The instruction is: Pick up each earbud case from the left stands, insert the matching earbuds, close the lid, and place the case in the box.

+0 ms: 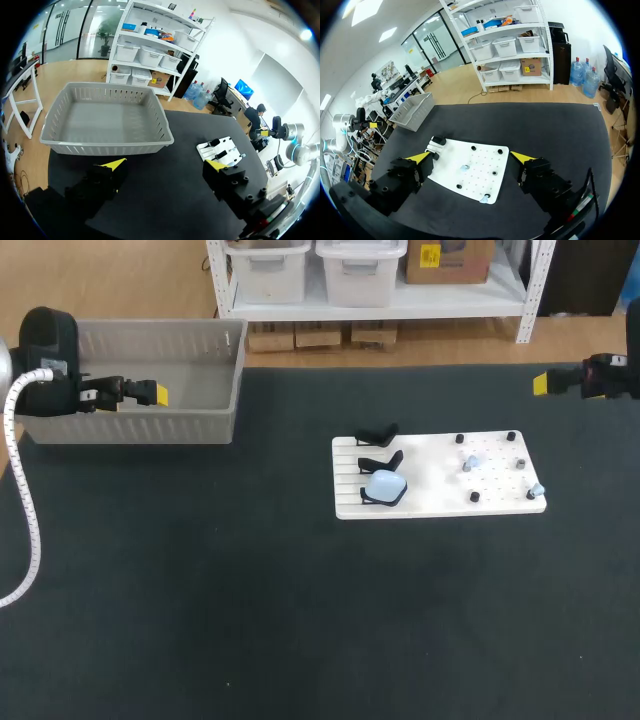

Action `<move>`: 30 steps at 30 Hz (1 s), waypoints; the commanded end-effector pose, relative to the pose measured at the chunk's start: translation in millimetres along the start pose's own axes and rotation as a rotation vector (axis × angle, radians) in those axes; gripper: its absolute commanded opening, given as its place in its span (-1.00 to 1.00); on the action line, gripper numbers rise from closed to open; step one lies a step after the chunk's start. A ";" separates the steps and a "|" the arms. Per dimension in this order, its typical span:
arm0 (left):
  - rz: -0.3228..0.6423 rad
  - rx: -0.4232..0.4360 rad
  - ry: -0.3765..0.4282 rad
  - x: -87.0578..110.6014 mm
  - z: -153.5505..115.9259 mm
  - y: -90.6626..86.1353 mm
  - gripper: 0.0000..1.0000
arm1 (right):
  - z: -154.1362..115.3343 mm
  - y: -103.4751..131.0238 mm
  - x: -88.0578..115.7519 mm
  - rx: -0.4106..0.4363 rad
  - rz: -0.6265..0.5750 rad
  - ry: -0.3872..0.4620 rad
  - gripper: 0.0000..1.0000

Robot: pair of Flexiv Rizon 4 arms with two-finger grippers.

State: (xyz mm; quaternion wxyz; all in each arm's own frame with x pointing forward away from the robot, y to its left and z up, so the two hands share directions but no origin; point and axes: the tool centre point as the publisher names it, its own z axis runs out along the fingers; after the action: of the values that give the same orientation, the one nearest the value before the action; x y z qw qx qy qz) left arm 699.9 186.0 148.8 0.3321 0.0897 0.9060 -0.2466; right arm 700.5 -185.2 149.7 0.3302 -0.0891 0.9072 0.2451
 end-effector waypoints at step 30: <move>0.316 0.332 -0.090 2.6 3.9 -38.7 1.00 | -0.3 -0.1 0.0 0.000 0.000 0.000 1.00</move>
State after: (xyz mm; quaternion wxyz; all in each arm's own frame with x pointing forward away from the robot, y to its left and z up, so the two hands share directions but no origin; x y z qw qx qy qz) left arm 692.1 148.9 162.8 0.3522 0.2155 0.8738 -0.2570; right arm 700.5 -185.2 149.7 0.3301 -0.0891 0.9072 0.2451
